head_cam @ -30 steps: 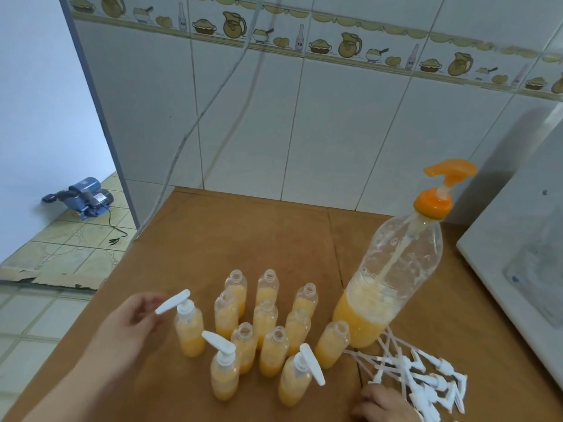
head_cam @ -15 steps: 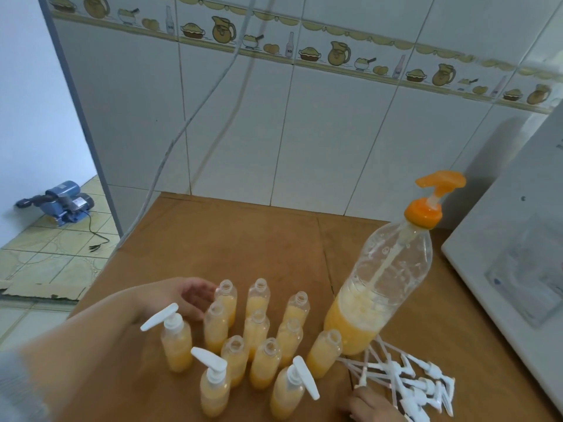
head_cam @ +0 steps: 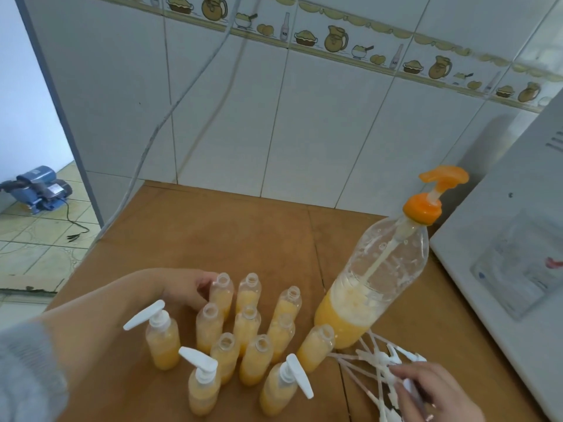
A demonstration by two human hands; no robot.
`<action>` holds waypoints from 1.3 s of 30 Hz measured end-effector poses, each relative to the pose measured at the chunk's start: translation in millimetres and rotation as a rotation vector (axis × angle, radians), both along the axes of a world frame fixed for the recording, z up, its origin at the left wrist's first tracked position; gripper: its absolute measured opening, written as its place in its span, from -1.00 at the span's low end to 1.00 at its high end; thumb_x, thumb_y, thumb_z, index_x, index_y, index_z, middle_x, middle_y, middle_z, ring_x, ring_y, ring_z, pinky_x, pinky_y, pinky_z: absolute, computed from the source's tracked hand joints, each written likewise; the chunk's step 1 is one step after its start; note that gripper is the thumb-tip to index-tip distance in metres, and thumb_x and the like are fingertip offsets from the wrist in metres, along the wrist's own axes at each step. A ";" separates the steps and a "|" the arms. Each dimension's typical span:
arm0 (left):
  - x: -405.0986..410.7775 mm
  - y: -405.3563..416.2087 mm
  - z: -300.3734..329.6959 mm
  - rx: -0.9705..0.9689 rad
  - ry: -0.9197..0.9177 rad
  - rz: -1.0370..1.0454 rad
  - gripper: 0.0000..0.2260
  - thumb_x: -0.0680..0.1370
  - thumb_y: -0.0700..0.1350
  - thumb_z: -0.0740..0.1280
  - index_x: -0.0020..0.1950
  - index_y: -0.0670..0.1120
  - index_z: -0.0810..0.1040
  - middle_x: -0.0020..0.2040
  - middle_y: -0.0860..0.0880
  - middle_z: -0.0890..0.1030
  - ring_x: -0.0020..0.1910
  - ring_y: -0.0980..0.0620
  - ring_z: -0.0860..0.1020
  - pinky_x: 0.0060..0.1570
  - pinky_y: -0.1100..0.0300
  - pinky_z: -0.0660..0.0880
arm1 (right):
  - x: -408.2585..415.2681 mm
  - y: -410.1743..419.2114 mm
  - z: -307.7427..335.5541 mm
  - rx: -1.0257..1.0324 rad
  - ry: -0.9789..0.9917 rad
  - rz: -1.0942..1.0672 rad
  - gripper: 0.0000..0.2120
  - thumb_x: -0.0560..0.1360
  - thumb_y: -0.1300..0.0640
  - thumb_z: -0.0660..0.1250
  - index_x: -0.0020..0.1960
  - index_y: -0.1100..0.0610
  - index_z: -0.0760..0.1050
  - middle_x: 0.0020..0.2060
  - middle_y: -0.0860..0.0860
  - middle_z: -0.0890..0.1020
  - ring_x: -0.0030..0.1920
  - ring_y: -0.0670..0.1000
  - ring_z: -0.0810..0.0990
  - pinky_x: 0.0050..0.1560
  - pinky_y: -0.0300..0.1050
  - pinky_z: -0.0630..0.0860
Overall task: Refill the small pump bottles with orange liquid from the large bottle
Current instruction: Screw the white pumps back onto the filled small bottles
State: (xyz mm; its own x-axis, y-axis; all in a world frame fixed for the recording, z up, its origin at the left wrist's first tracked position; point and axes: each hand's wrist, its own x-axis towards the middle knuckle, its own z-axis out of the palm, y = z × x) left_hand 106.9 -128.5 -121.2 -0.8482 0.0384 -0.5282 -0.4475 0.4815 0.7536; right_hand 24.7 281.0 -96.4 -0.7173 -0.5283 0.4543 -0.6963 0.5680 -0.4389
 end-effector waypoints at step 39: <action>63.8 110.4 155.2 -0.384 0.851 0.420 -0.54 0.38 0.04 0.42 0.13 0.41 0.31 0.01 0.39 0.46 0.02 0.42 0.43 -0.13 0.53 0.41 | 16.8 -121.5 198.7 -0.448 -0.506 0.353 -0.84 0.41 0.22 0.43 -0.06 0.01 0.62 -0.29 -0.03 0.68 -0.30 -0.09 0.66 -0.28 -0.37 0.54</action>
State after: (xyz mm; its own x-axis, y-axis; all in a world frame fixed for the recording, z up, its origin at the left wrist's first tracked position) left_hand 170.7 -18.1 34.0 -0.8539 -0.3932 0.3409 -0.0246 0.6850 0.7282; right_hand 41.5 159.5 102.2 -0.7180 -0.6076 0.3396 -0.4559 0.0419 -0.8890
